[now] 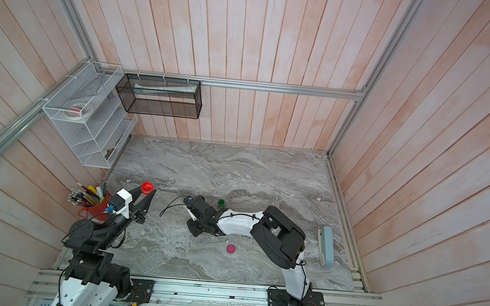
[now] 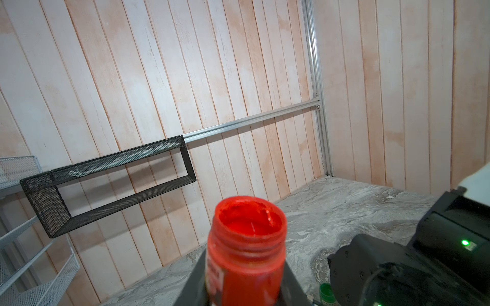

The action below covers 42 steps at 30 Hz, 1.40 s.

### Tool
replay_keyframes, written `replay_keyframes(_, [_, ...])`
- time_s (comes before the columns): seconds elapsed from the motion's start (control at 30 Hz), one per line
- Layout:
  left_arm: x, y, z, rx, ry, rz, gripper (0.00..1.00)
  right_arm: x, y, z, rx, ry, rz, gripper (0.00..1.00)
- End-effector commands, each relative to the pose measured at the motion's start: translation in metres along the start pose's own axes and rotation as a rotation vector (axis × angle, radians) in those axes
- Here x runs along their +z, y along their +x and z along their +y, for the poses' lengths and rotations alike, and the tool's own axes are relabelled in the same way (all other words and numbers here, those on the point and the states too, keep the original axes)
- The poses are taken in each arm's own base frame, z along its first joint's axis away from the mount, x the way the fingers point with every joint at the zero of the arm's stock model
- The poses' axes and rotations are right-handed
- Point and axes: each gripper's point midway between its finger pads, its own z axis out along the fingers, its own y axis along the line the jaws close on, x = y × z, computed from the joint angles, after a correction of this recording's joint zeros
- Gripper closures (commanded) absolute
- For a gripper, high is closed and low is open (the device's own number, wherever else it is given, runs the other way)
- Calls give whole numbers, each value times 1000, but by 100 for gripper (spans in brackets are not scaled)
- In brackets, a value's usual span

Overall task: Close the paint jar lid
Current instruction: Pick up the lid from the center of the board.

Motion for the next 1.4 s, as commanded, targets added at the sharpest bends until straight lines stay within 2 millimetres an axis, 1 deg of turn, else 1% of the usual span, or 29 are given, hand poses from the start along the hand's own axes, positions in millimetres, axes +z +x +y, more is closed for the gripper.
replay_keyframes(0.0, [-1, 7, -3, -5, 9, 10, 71, 6, 4, -1, 0, 24, 24, 60])
replay_keyframes(0.17, [-1, 6, -2, -4, 7, 9, 71, 6, 3, -1, -4, 27, 26, 65])
replay_keyframes(0.3, [-1, 6, -2, -5, 5, 10, 71, 2, 0, -6, 2, 56, 16, 67])
replay_keyframes(0.47, [-1, 6, -1, -3, 1, 7, 71, -12, -9, -17, 24, 91, -7, 67])
replay_keyframes(0.57, [0, 6, 0, -5, -3, 9, 71, -25, -18, -25, 46, 79, -31, 67])
replay_keyframes(0.67, [4, 10, 1, -14, -2, 24, 71, -44, -30, -32, 65, 49, -69, 67])
replay_keyframes(0.8, [12, 16, -1, -31, 28, 39, 71, -79, -51, -41, 80, 8, -140, 67])
replay_keyframes(0.93, [25, 26, -6, -47, 86, 69, 71, -118, -72, -56, 98, -29, -224, 68])
replay_keyframes(1.13, [47, 48, -25, -89, 257, 130, 71, -184, -102, -69, 67, -68, -409, 67])
replay_keyframes(1.23, [57, 56, -30, -105, 311, 141, 71, -205, -113, -73, 54, -81, -452, 67])
replay_keyframes(1.37, [67, 66, -37, -116, 381, 147, 71, -218, -122, -64, -6, -112, -481, 67])
